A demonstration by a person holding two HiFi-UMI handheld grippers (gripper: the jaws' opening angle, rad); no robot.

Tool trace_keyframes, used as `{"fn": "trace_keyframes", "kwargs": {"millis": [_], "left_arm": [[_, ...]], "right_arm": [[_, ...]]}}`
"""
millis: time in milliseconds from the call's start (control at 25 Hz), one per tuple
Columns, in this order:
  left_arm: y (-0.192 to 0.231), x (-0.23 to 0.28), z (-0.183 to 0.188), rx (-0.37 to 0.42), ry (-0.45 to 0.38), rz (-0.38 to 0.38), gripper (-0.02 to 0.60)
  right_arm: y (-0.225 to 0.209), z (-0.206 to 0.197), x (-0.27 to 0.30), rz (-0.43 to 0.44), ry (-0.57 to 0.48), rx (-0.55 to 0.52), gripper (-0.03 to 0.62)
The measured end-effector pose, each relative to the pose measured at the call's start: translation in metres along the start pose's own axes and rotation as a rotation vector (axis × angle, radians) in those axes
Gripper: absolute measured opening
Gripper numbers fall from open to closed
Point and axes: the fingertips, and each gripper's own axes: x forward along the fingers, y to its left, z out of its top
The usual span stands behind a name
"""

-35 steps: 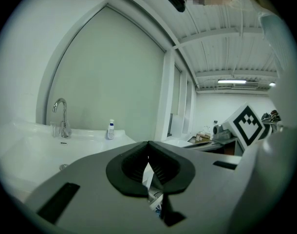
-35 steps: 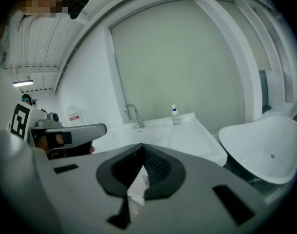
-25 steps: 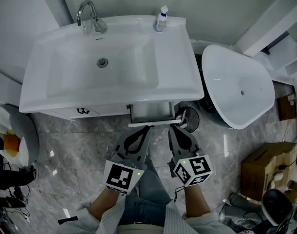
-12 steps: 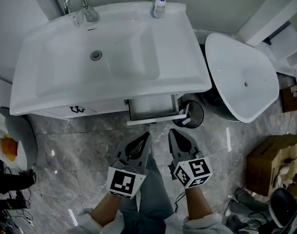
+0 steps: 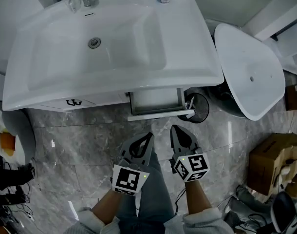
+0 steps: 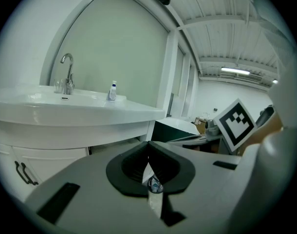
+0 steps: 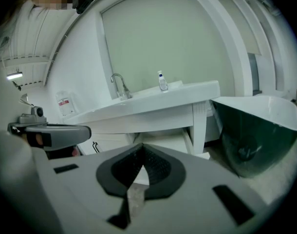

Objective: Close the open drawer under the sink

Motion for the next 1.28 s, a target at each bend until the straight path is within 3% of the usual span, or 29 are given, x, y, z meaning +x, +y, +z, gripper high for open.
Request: {"fn": "trace_keyframes", "kwargs": {"millis": [400,880,1280], "left_arm": [[0.008,0.034,-0.043,0.021,0.029,0.016,0.015],[0.033,0.057,-0.096,-0.021,0.099,0.073,0.015],[0.046,0.076,-0.111,-0.007,0.132,0.088,0.015]], "right_arm": [[-0.021,-0.035,0.030,0.010,0.027,-0.019,0.011],[-0.034,-0.074,0.064,0.021,0.106,-0.043,0.011],[-0.041,-0.083,0.077,0.003,0.111,-0.038,0.011]]}}
